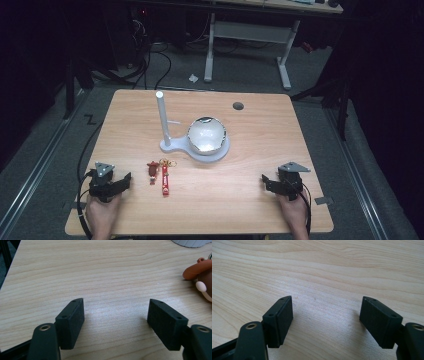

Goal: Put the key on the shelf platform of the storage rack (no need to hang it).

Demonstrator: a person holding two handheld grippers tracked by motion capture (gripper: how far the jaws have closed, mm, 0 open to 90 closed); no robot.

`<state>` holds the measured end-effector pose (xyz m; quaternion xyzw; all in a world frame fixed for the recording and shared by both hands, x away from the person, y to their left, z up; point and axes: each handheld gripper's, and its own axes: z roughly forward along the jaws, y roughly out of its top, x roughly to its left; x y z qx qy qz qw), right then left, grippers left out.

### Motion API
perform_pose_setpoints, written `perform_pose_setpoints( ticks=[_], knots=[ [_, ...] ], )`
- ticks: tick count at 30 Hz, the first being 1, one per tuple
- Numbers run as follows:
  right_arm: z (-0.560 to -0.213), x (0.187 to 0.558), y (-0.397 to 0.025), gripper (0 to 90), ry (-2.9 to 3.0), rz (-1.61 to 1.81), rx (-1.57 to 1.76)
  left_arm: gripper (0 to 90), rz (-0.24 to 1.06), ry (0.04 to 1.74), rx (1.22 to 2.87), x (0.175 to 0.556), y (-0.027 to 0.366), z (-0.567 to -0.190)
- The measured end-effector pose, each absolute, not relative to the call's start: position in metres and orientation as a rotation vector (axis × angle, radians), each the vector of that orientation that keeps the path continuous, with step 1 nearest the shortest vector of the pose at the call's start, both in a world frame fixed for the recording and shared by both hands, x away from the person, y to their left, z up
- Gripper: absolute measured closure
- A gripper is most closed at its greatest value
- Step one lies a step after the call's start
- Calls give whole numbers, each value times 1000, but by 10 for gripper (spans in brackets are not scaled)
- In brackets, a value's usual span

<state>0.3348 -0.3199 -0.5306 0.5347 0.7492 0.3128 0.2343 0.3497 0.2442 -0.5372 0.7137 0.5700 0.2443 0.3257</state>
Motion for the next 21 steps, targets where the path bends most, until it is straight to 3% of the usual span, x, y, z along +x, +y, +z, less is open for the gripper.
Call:
perform_pose_setpoints(
  ticks=[21],
  knots=[
    [-531,335,-320,271,2056,859,1470,292,647,1499,1872,350,243,-537]
  ],
)
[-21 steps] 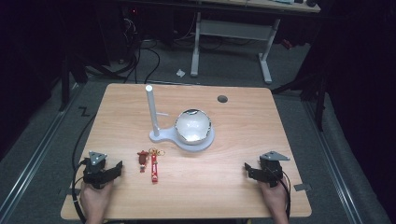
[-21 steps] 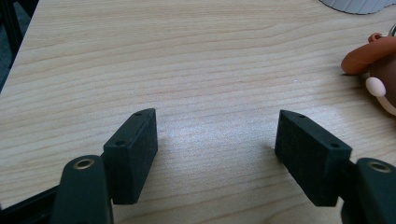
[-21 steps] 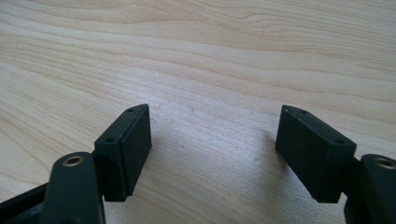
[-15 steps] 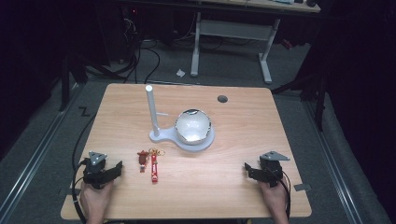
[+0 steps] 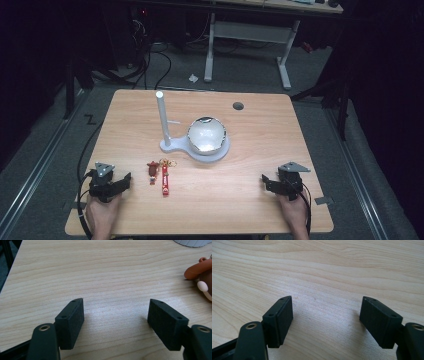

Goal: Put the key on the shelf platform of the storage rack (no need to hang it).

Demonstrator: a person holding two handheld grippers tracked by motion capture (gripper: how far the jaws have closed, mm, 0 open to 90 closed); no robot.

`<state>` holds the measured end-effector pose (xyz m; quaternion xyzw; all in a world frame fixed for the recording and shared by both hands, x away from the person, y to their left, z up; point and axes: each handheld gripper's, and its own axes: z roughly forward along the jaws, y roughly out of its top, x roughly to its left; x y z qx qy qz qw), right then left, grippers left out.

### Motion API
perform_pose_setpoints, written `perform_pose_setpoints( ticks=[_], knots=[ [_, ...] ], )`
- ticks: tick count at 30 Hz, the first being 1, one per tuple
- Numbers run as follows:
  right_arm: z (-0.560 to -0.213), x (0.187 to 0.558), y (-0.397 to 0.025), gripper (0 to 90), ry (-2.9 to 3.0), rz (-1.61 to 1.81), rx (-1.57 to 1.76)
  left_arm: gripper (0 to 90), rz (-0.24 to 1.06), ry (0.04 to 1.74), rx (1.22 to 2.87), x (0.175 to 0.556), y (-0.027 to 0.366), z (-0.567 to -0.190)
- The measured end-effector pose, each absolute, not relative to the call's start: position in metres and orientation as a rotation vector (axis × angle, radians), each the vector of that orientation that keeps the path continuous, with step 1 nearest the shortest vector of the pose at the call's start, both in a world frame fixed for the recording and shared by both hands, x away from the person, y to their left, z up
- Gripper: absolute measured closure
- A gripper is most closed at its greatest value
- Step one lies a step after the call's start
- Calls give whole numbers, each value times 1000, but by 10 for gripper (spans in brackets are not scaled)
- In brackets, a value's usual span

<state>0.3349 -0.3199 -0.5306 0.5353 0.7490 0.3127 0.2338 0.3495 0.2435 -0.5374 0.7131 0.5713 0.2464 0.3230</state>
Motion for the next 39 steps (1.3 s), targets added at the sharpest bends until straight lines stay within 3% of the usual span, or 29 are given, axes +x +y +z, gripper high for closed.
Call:
perform_pose_setpoints(
  ticks=[39],
  knots=[
    [-531,335,-320,271,2056,858,1470,267,536,1437,1869,344,234,-532]
  ],
)
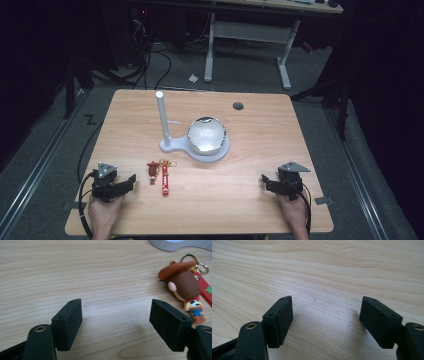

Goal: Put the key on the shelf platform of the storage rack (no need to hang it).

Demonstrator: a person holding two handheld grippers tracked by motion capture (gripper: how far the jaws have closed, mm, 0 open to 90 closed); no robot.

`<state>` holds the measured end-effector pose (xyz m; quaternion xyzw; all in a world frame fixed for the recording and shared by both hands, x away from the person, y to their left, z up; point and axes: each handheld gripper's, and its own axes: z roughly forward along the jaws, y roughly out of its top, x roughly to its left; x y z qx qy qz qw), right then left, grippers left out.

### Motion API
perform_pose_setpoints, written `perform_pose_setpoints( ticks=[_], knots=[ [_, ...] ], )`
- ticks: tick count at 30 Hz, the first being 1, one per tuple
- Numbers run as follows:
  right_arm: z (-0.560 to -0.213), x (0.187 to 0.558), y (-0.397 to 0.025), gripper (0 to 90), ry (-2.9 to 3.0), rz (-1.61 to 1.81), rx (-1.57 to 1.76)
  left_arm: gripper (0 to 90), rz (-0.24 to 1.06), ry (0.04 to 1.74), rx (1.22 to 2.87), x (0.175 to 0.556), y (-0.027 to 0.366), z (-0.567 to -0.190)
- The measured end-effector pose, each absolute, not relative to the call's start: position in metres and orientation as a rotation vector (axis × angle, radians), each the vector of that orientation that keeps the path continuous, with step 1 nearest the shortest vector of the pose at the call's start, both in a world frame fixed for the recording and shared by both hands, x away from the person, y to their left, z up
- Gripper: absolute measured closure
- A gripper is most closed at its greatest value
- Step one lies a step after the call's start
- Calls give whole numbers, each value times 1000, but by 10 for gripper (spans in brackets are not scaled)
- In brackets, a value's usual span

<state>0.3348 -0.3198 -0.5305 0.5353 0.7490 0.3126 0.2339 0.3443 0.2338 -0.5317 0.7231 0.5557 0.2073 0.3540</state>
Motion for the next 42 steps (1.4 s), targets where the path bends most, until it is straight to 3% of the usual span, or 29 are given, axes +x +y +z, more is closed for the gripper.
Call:
perform_pose_setpoints(
  ticks=[24,42],
  knots=[
    [-531,335,-320,271,2057,858,1469,271,449,1284,1977,346,181,-524],
    [-531,335,-320,271,2057,859,1468,345,464,1287,2019,366,160,-528]
  ],
)
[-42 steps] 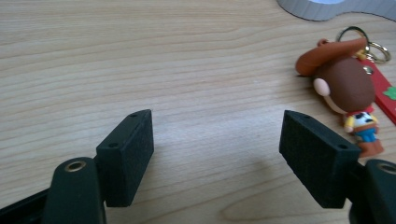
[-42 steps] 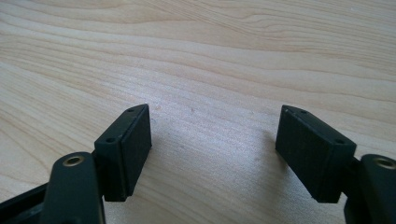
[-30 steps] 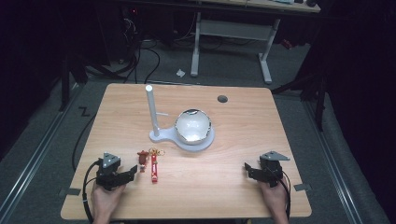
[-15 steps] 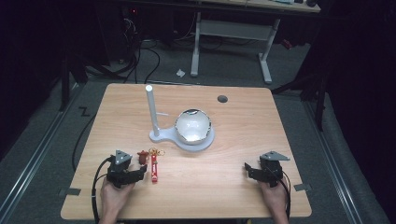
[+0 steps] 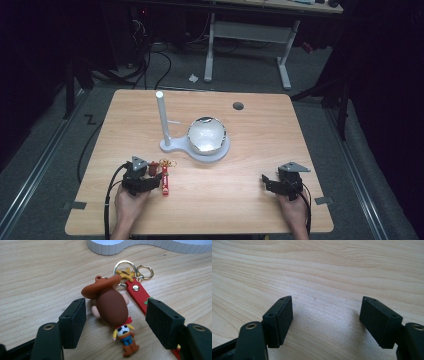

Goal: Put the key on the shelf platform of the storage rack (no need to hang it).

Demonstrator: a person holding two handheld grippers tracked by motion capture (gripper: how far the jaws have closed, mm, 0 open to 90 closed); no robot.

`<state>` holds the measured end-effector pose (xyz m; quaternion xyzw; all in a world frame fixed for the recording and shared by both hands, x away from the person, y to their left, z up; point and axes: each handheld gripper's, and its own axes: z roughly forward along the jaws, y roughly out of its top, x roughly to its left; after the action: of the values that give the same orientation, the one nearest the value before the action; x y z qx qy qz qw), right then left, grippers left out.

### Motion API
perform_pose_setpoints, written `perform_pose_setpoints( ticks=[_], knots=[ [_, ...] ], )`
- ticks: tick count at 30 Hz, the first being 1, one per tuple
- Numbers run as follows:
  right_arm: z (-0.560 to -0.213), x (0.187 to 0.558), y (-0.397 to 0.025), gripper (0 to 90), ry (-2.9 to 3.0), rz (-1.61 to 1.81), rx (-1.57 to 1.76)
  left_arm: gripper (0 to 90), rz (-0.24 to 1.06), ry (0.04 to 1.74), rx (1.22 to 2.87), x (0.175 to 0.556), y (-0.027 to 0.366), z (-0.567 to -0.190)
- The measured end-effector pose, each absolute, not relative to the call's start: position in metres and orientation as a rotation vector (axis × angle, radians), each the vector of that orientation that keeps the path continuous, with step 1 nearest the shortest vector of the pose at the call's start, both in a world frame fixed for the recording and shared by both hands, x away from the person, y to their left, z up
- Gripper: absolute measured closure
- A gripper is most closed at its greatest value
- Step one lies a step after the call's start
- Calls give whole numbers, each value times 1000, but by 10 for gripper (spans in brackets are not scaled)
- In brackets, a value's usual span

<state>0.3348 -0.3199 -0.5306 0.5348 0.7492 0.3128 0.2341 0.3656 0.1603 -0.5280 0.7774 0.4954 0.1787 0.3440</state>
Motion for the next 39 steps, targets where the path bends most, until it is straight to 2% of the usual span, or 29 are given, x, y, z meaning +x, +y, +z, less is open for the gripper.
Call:
perform_pose_setpoints(
  ticks=[2,7,10,12,28,39],
  knots=[
    [-531,335,-320,271,2057,859,1468,354,466,1293,2019,366,160,-528],
    [-531,335,-320,271,2057,859,1468,447,498,1302,2024,368,158,-529],
    [-531,335,-320,271,2057,858,1469,538,506,1301,2026,368,159,-528],
    [-531,335,-320,270,2057,859,1468,555,509,1293,2030,367,159,-528],
    [-531,335,-320,271,2057,859,1468,566,513,1215,2004,358,163,-516],
    [-531,335,-320,271,2056,859,1470,568,517,1121,1958,354,167,-468]
  ],
)
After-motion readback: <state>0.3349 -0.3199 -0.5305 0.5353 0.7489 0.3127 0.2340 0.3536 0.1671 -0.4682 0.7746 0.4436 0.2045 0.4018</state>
